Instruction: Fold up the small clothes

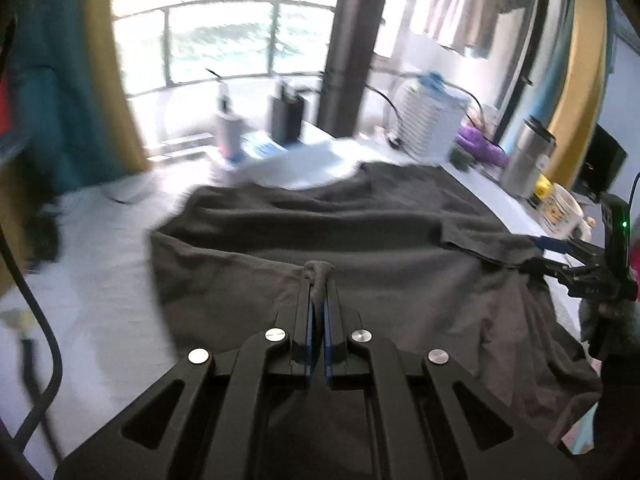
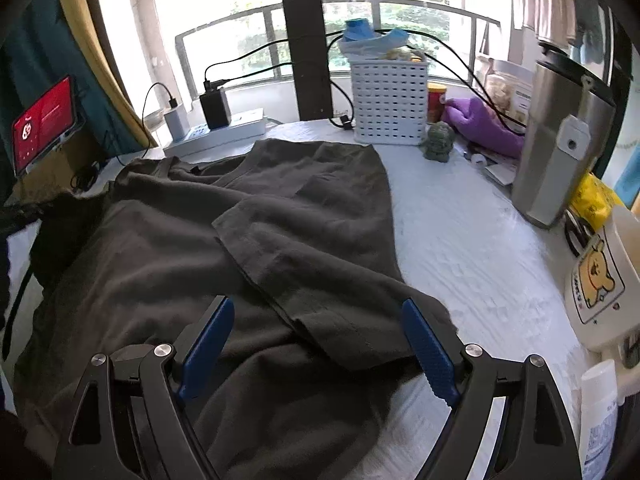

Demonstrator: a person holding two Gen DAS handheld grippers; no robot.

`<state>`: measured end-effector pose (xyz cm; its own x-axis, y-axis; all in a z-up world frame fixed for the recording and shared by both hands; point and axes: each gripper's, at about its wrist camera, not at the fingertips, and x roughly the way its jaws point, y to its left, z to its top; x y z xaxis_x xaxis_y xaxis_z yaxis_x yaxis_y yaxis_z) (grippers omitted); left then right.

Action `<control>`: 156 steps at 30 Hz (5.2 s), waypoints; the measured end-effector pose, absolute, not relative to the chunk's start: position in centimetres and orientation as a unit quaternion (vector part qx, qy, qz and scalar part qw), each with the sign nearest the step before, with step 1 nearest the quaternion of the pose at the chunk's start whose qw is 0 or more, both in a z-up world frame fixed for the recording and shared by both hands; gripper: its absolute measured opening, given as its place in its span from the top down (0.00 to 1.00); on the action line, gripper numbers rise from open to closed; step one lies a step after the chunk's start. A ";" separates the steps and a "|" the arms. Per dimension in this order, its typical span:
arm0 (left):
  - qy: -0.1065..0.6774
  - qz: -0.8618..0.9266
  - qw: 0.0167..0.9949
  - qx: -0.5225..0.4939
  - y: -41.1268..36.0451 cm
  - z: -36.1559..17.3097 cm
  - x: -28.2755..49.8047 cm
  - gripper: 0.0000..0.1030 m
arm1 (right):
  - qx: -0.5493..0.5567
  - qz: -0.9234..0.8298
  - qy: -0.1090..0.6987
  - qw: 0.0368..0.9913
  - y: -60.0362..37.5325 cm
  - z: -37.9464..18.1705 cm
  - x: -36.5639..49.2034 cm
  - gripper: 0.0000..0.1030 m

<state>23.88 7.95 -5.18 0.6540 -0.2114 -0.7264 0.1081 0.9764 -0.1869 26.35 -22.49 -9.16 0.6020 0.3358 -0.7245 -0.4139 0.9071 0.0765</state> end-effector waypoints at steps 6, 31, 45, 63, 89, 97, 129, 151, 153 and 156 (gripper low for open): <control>0.441 -0.099 0.891 -0.048 6.8 -5.8 24.0 0.55 | -0.044 0.197 0.395 0.896 -23.7 -9.2 26.0 0.16; 0.481 0.021 0.872 -0.085 15.3 -9.8 17.1 0.35 | -0.138 0.149 0.381 0.902 -23.6 -9.3 23.5 0.16; 0.421 -0.009 0.907 -0.026 11.2 -6.0 15.6 0.89 | -0.195 0.187 0.381 0.884 -20.6 -10.8 25.1 0.88; 0.434 -0.073 0.897 0.034 7.5 -5.3 12.6 0.88 | -0.169 0.257 0.412 0.858 -17.4 -10.8 22.1 0.89; 0.420 -0.117 0.899 -0.038 8.0 -4.6 14.8 0.48 | -0.094 0.256 0.402 0.874 -18.9 -8.5 21.0 0.24; 0.463 -0.156 0.872 -0.025 5.0 -7.1 16.3 0.48 | -0.088 0.254 0.408 0.872 -19.4 -9.2 21.1 0.24; 0.485 -0.205 0.850 -0.034 2.3 -6.9 19.5 0.48 | -0.064 0.242 0.419 0.873 -21.0 -11.0 22.2 0.24; 0.479 -0.102 0.872 0.010 5.5 -7.4 19.9 0.94 | -0.062 0.238 0.425 0.871 -21.1 -11.6 22.7 0.24; 0.463 -0.101 0.880 0.029 4.4 -6.9 19.5 0.97 | -0.059 0.235 0.427 0.871 -21.4 -11.8 22.7 0.24; 0.448 -0.127 0.884 0.049 2.4 -6.3 18.5 0.97 | -0.056 0.233 0.430 0.871 -21.6 -12.1 22.7 0.24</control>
<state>18.47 2.40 -6.31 0.5668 -0.1806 -0.8038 0.2684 0.9629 -0.0272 22.72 -21.56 -12.08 0.5222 0.3574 -0.7743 -0.4545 0.8849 0.1020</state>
